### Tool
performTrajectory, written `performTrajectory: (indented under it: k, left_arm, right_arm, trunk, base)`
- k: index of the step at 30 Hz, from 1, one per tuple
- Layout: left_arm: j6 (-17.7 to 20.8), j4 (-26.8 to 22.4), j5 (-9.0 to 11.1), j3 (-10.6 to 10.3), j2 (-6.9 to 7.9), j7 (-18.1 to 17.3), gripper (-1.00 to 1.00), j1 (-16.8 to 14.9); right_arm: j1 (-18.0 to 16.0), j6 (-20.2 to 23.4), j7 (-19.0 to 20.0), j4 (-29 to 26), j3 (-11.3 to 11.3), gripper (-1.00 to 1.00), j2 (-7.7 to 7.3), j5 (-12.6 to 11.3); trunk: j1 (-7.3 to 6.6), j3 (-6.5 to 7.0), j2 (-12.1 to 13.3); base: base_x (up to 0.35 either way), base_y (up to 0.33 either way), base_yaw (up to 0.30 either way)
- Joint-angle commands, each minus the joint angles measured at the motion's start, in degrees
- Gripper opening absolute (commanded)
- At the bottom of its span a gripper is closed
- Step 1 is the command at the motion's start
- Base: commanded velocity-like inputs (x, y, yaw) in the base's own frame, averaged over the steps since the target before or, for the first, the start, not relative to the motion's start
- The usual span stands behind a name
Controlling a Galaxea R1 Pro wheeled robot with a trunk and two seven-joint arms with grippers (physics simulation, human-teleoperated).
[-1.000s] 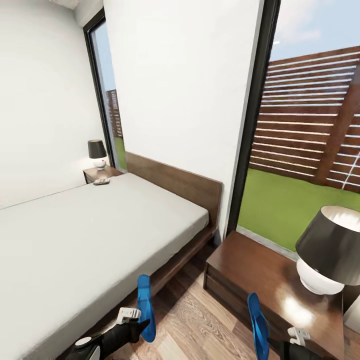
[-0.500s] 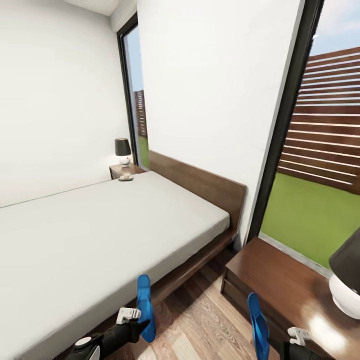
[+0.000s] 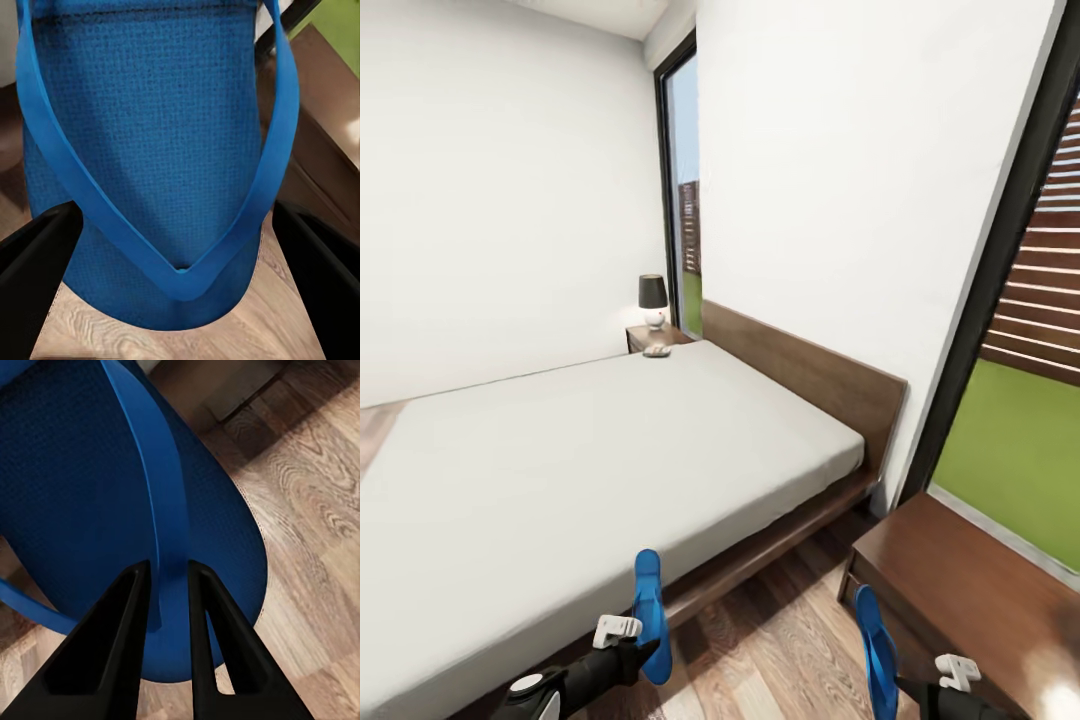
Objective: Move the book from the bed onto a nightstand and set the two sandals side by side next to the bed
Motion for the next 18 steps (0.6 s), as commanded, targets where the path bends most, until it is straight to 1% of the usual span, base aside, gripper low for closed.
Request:
performTrajectory:
  k: [1, 18]
  left_arm:
    - [0.4, 0.0, 0.5, 0.1, 0.00, -0.3, -1.00, 0.0]
    - [0.4, 0.0, 0.5, 0.1, -0.02, -0.3, -1.00, 0.0]
  right_arm:
    - [0.0, -0.2, 0.2, 0.1, -0.2, -1.00, -0.02, -0.1]
    - [0.0, -0.2, 0.2, 0.1, -0.3, -1.00, -0.02, -0.1]
  trunk:
    - [0.00, -0.06, 0.0]
    - [0.00, -0.06, 0.0]
  base:
    - [0.000, 0.000, 0.293]
    - [0.000, 0.000, 0.293]
